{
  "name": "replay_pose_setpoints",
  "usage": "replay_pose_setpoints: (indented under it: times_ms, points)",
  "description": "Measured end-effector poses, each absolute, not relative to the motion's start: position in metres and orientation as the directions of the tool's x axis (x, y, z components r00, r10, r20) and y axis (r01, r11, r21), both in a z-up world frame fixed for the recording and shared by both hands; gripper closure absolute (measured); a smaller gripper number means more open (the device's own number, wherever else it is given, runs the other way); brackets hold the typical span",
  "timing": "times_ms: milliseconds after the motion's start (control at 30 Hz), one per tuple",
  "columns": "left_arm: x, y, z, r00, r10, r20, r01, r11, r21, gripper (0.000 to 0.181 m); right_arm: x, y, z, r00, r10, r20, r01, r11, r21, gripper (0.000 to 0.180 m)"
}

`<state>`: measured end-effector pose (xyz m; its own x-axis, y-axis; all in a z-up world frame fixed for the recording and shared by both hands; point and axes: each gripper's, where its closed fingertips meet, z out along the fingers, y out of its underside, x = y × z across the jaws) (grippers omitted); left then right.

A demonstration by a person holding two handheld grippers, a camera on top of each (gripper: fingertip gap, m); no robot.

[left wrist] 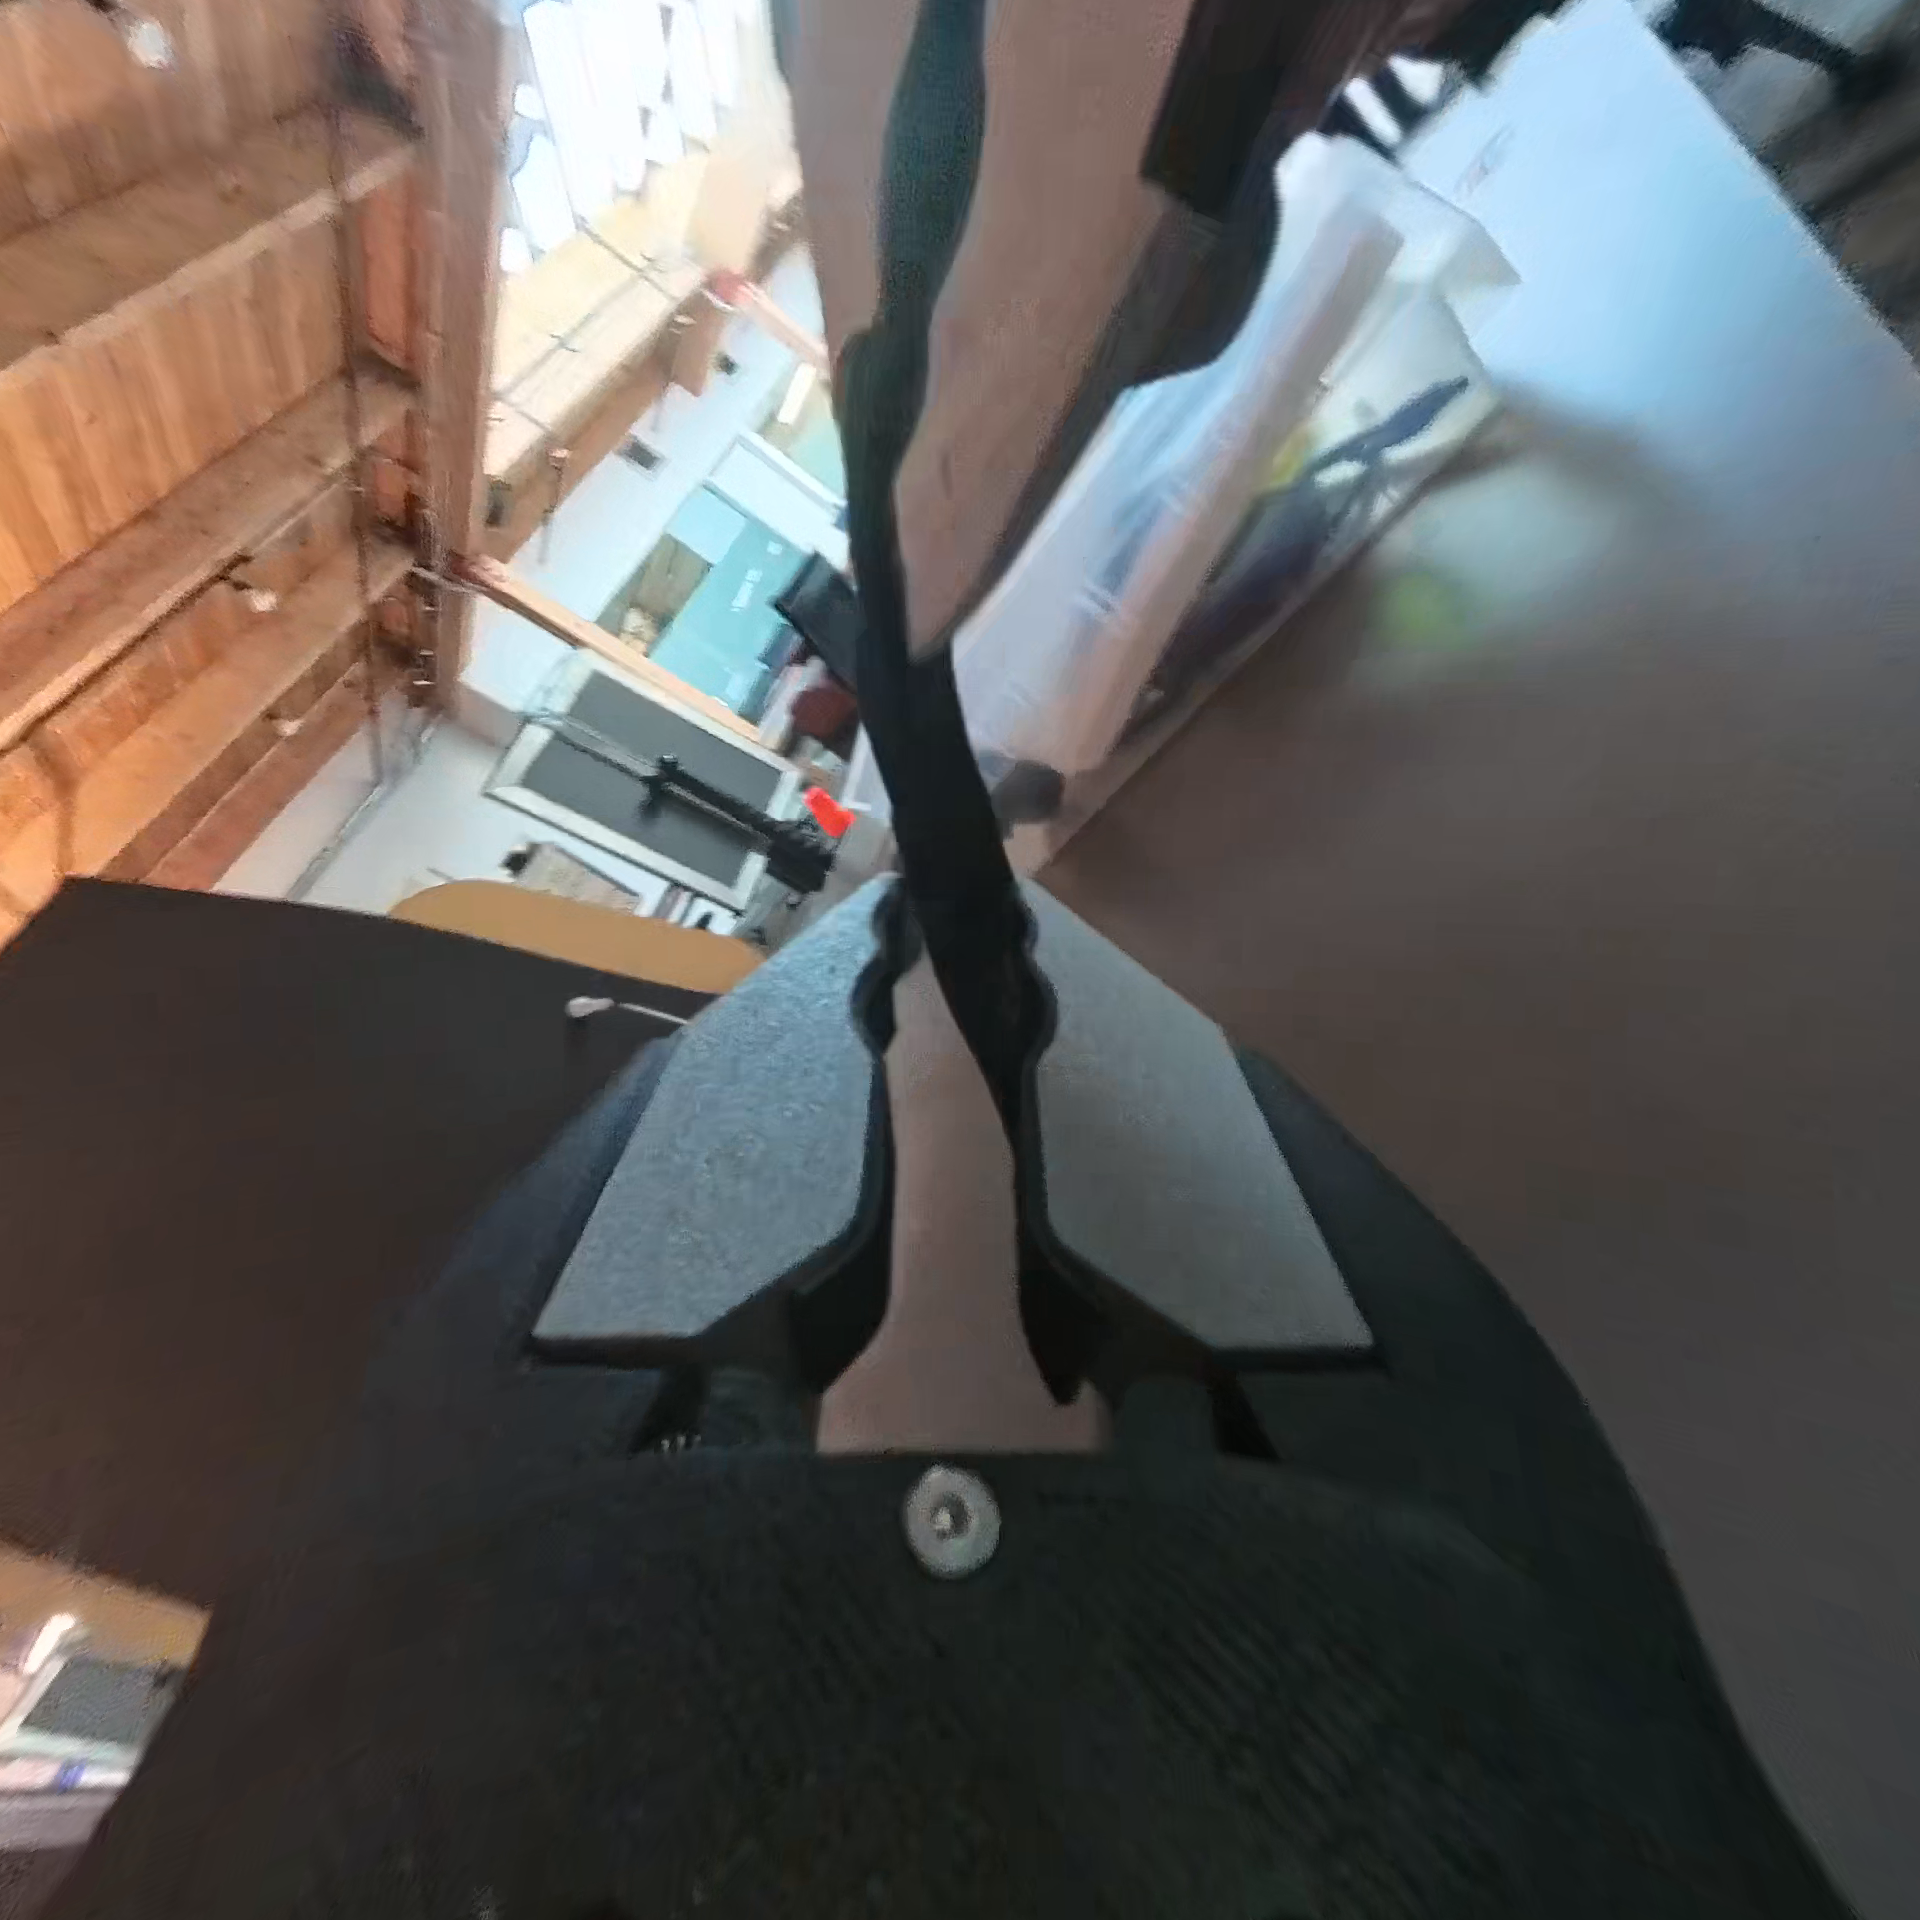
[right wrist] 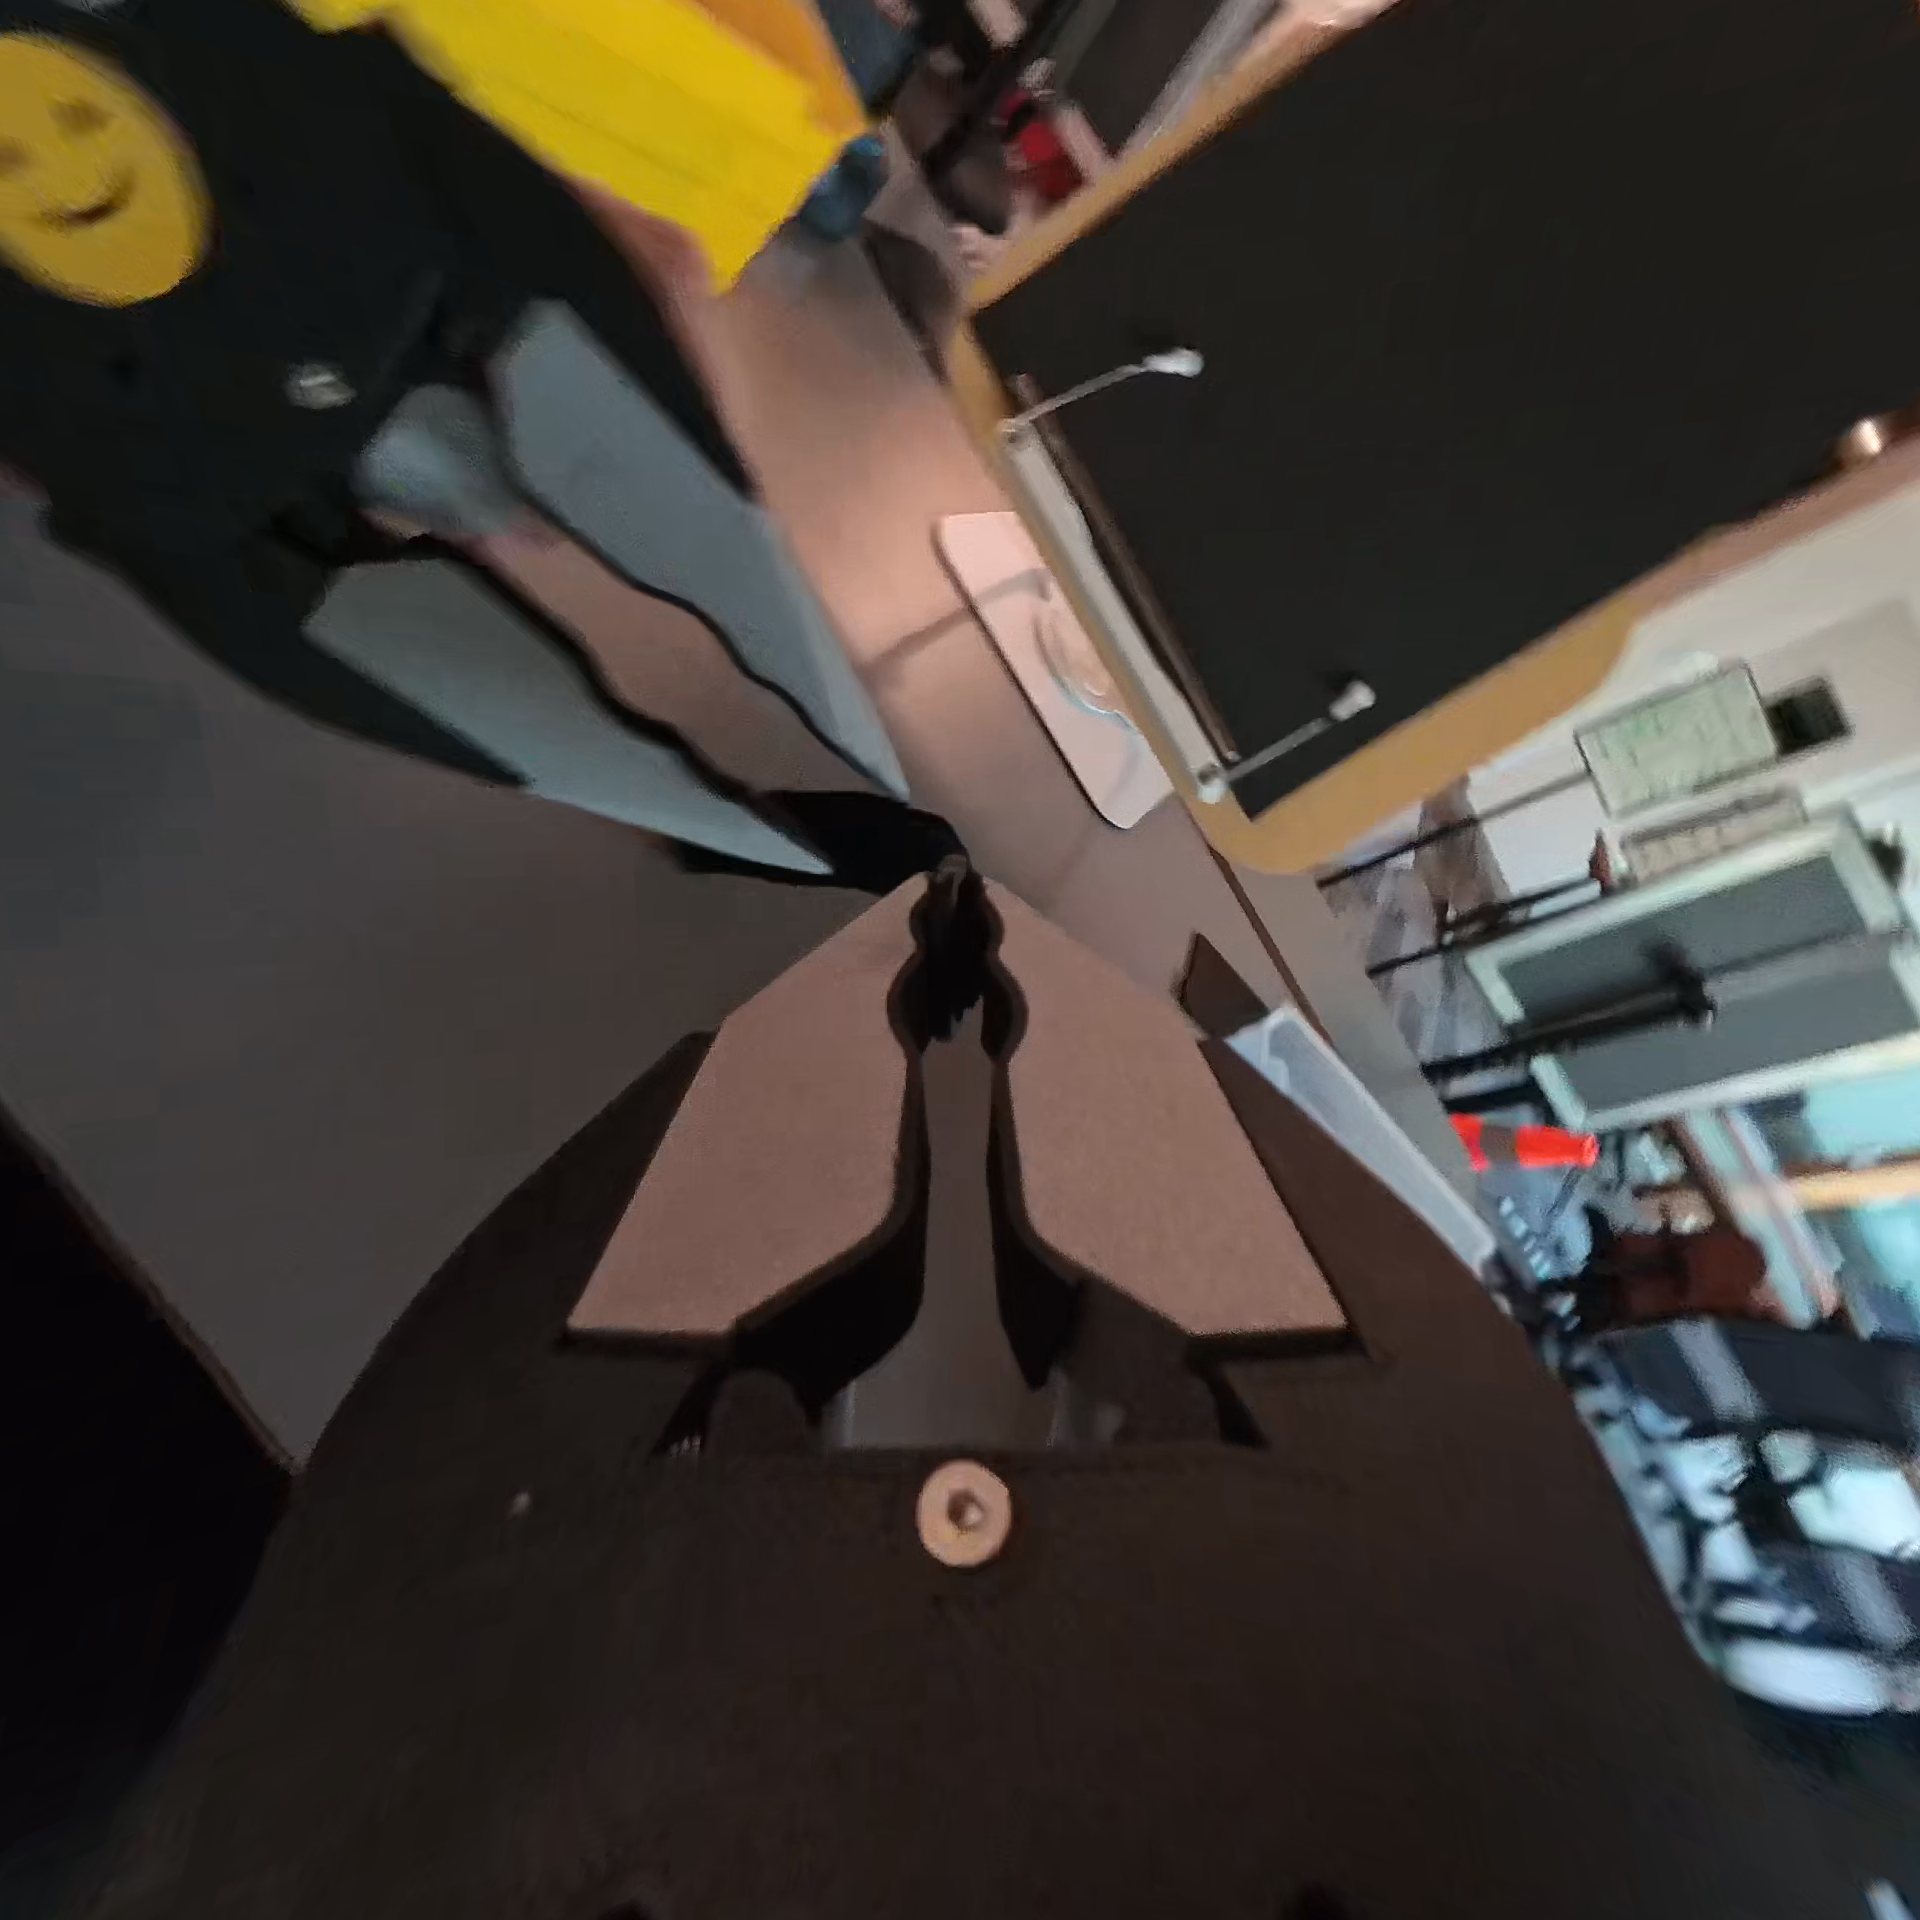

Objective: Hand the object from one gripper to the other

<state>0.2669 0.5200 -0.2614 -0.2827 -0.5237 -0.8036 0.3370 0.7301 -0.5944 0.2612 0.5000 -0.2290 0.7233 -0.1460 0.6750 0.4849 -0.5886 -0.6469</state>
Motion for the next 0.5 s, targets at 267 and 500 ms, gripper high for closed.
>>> replay_pose_setpoints:
  times_ms: [267, 500]
  points:
    - [0.263, 0.515, -0.254, -0.154, -0.479, -0.864, 0.370, 0.783, -0.499, 0.154, 0.306, 0.467, -0.232, 0.914, -0.398, 0.083, -0.089, -0.395, -0.914, 0.179]
    - [0.276, 0.510, -0.264, -0.039, -0.344, -0.938, 0.280, 0.898, -0.340, 0.139, 0.277, 0.495, -0.228, 0.903, -0.226, -0.364, -0.411, -0.210, -0.887, 0.179]
